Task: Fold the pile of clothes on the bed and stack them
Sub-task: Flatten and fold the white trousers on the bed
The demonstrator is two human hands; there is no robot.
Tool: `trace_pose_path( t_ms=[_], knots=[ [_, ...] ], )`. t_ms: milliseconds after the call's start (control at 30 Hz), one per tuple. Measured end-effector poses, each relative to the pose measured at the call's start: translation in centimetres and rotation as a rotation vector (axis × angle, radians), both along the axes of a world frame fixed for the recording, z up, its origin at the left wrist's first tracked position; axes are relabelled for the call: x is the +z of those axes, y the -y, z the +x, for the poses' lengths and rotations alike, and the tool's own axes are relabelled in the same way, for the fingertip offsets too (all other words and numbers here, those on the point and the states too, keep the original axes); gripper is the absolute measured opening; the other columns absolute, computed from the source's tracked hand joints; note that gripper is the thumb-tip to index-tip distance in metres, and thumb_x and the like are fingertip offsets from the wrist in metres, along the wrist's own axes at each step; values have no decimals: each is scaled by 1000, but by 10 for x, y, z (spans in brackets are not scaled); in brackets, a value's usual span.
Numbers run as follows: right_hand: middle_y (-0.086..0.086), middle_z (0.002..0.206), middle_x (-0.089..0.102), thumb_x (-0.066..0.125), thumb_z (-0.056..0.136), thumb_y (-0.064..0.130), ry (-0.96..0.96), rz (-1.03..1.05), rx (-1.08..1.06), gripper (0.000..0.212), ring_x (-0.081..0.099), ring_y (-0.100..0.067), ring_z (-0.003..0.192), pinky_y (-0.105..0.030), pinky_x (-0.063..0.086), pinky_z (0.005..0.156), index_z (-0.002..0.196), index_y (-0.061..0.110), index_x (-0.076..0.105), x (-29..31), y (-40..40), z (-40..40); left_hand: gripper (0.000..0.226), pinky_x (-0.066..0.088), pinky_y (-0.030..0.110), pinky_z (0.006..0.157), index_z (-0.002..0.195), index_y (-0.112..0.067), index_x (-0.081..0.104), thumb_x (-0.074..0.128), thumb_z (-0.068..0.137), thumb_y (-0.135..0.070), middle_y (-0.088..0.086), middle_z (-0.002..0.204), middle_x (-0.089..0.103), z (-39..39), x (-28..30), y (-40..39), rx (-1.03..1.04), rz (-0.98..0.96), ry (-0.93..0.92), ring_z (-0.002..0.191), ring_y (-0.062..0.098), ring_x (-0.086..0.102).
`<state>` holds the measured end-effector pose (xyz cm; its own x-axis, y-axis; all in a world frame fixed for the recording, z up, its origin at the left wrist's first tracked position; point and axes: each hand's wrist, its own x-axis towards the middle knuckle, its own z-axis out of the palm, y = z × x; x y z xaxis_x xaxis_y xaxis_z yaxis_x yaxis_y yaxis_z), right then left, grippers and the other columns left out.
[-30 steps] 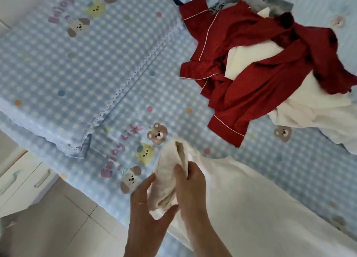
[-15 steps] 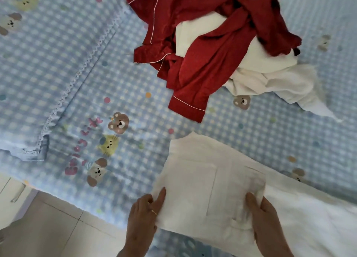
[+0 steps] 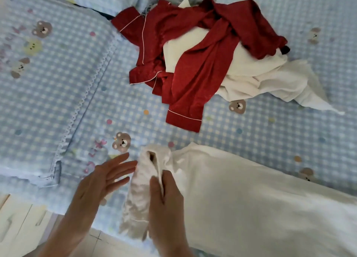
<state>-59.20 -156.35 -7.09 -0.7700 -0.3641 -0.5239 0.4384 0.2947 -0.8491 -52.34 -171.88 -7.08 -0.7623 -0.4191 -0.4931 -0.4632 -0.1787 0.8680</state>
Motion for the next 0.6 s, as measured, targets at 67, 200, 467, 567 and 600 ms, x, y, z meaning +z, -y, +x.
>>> trace_pose_path(
  t_ms=[67, 200, 467, 567, 600],
  knots=[
    [15, 70, 55, 45, 96, 24, -3, -42, 31, 22, 50, -3, 65, -19, 42, 67, 78, 36, 48, -2, 43, 10, 54, 54, 26, 88, 120, -26, 60, 52, 82, -63, 0, 120, 67, -9, 9, 30, -104, -30, 106, 110, 11, 63],
    [4, 119, 62, 40, 99, 26, 56, -173, 433, 26, 57, -7, 109, -29, 44, 98, 119, 22, 55, -25, 101, 27, 23, 53, 26, 72, 106, -27, 60, 65, 86, -17, -2, 94, 74, -16, -28, 84, -120, -284, 403, 85, 11, 70],
    [-10, 135, 55, 38, 92, 27, -835, 702, 609, 44, 44, -28, 132, -49, 26, 111, 128, 8, 56, -169, 24, -65, 22, 48, 41, 82, 108, -2, 63, 59, 90, -14, 14, 89, 70, 32, -142, 171, 94, -198, 647, 84, 30, 65],
    [-9, 121, 61, 49, 87, 41, -834, 825, 817, 46, 52, -30, 123, -54, 28, 110, 119, 10, 61, -202, 17, -108, 25, 45, 39, 84, 110, -6, 62, 57, 92, -21, 13, 98, 68, 33, -170, 173, 74, -272, 666, 93, 31, 62],
    [-10, 117, 61, 57, 85, 40, -871, 848, 825, 43, 54, -31, 120, -55, 29, 110, 117, 10, 61, -207, 22, -117, 27, 43, 34, 82, 114, -7, 61, 56, 92, -23, 11, 101, 66, 31, -175, 173, 65, -311, 669, 93, 27, 60]
  ],
)
